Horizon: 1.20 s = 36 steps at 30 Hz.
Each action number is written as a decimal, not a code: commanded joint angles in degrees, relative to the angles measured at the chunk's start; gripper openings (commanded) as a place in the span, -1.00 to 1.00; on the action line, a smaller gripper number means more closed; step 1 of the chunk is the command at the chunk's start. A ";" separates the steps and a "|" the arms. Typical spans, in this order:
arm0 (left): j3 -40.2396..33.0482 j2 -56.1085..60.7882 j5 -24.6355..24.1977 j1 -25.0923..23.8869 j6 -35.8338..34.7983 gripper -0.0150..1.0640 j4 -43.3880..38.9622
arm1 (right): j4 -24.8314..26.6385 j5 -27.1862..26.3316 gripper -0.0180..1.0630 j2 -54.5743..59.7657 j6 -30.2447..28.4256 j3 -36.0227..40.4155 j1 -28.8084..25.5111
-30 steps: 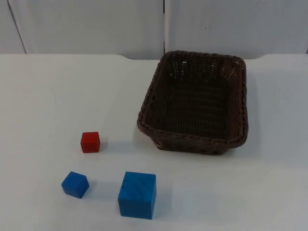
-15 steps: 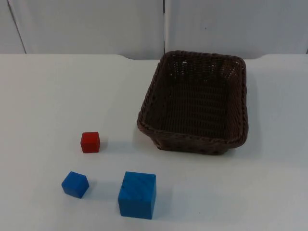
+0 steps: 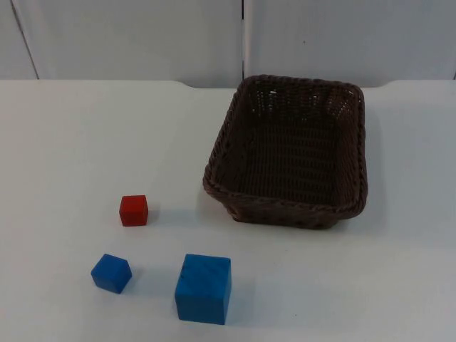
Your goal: Pick up the basket with the left hand and place the largest block into the basket with the right hand.
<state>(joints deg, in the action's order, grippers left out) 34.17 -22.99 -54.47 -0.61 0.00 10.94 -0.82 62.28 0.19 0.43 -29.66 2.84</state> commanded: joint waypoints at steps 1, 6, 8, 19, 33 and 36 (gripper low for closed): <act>0.42 -3.40 2.77 -0.18 1.74 0.97 1.95 | 0.00 -0.52 0.98 -0.19 -0.02 0.19 -0.28; 0.45 -8.47 6.41 -0.18 5.64 0.97 6.33 | 0.00 -0.52 0.98 -0.19 -0.02 0.19 -0.28; 0.45 -9.64 7.27 -0.18 6.71 0.97 7.48 | 0.00 -0.52 0.98 -0.19 -0.02 0.19 -0.28; 3.84 -21.63 11.63 -0.18 13.61 0.97 12.53 | 0.00 -0.52 0.98 -0.19 -0.02 0.19 -0.28; 16.12 -36.90 11.58 -0.18 17.30 0.97 12.53 | 0.00 -0.52 0.98 -0.19 -0.02 0.19 -0.28; 18.72 -39.34 11.58 -0.18 17.71 0.97 12.62 | 0.00 -0.52 0.98 -0.19 -0.02 0.19 -0.28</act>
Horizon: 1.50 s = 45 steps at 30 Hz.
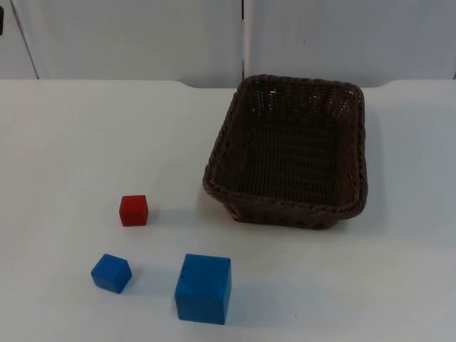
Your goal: Pick up the basket with the left hand and place the largest block into the basket with the right hand.
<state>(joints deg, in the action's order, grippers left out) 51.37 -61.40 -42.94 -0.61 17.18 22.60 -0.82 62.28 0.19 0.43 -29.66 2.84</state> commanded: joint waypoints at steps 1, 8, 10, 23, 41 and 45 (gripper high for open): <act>2.22 -1.62 0.05 -0.18 0.53 0.97 0.95 | 0.00 -0.52 0.98 -0.19 -0.02 0.19 -0.28; 5.37 -5.47 -0.04 0.06 0.53 0.97 0.95 | 0.00 -0.52 0.98 -0.19 -0.02 0.19 -0.28; 6.22 -7.51 -0.04 0.06 0.64 0.97 1.08 | 0.00 -0.52 0.98 -0.19 -0.02 0.19 -0.28; 12.06 -18.17 -0.40 2.79 6.13 0.97 6.81 | 0.00 -0.52 0.98 -0.19 -0.02 0.19 -0.28; 26.59 -39.17 -0.29 13.90 5.45 0.97 6.35 | 0.00 -0.52 0.98 -0.19 -0.02 0.19 -0.28; 29.91 -43.26 -1.27 14.98 5.45 0.97 6.56 | 0.00 -0.52 0.98 -0.19 -0.02 0.19 -0.28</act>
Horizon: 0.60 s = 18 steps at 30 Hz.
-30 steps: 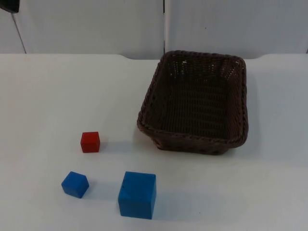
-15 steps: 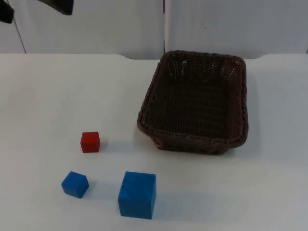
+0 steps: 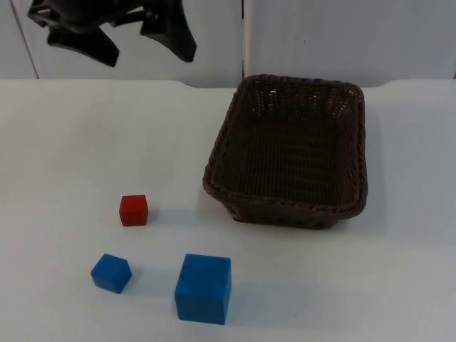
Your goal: Pick up the basket with the left hand and place the largest block into the basket with the right hand.
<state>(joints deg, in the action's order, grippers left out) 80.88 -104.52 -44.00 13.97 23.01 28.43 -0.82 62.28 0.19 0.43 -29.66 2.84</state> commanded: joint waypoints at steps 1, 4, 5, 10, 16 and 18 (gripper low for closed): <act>1.77 -1.62 -0.86 0.86 -0.52 0.97 0.73 | 0.00 -0.52 0.98 -0.19 -0.02 0.19 -0.28; 5.85 -5.83 -2.79 1.46 -1.06 0.97 0.73 | 0.00 -0.52 0.98 -0.19 -0.02 0.19 -0.28; 5.85 -5.83 -2.79 1.46 -1.06 0.97 0.73 | 0.00 -0.52 0.98 -0.19 -0.02 0.19 -0.28; 12.63 -12.81 -5.40 2.68 -2.28 0.97 0.76 | 0.00 -0.52 0.98 -0.19 -0.02 0.19 -0.28; 17.32 -18.46 -6.51 4.43 -2.94 0.97 0.90 | 0.00 -0.52 0.98 -0.19 -0.02 0.19 -0.28; 17.97 -19.46 -6.64 4.72 -2.94 0.97 0.92 | 0.00 -0.52 0.98 -0.19 -0.02 0.19 -0.28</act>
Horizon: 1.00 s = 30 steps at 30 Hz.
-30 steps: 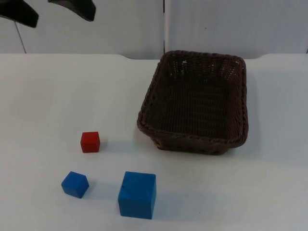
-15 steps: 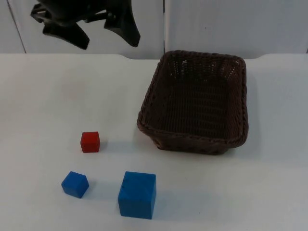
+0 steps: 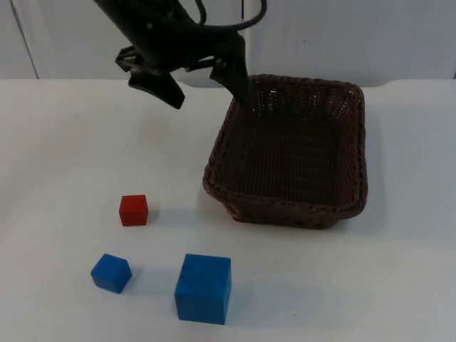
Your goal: Pick up the basket with the left hand and place the largest block into the basket with the right hand.
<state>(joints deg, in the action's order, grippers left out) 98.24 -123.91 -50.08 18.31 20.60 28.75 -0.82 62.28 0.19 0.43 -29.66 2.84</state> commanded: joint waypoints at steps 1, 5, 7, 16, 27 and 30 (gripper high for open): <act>1.33 -0.99 -0.56 0.79 -0.53 0.97 0.60 | 0.00 -0.52 0.98 -0.19 -0.02 0.19 -0.28; 3.83 -3.70 -0.92 1.70 -1.09 0.97 0.60 | 0.00 -0.52 0.98 -0.19 -0.02 0.19 -0.28; 5.83 -5.65 -1.44 1.80 -1.59 0.97 0.60 | 0.00 -0.52 0.98 -0.19 -0.02 0.19 -0.28; 13.13 -12.87 -3.43 1.80 -3.28 0.97 0.24 | 0.00 -0.52 0.98 -0.19 -0.02 0.19 -0.28; 16.93 -18.33 -3.30 1.80 -4.44 0.97 0.61 | 0.00 -0.52 0.98 -0.19 -0.02 0.19 -0.28; 16.93 -19.35 -3.30 1.80 -4.44 0.97 0.29 | 0.00 -0.52 0.98 -0.19 -0.02 0.19 -0.28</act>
<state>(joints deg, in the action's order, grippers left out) 114.79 -143.21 -53.15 19.81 16.54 28.74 -0.82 62.28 0.19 0.43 -29.66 2.84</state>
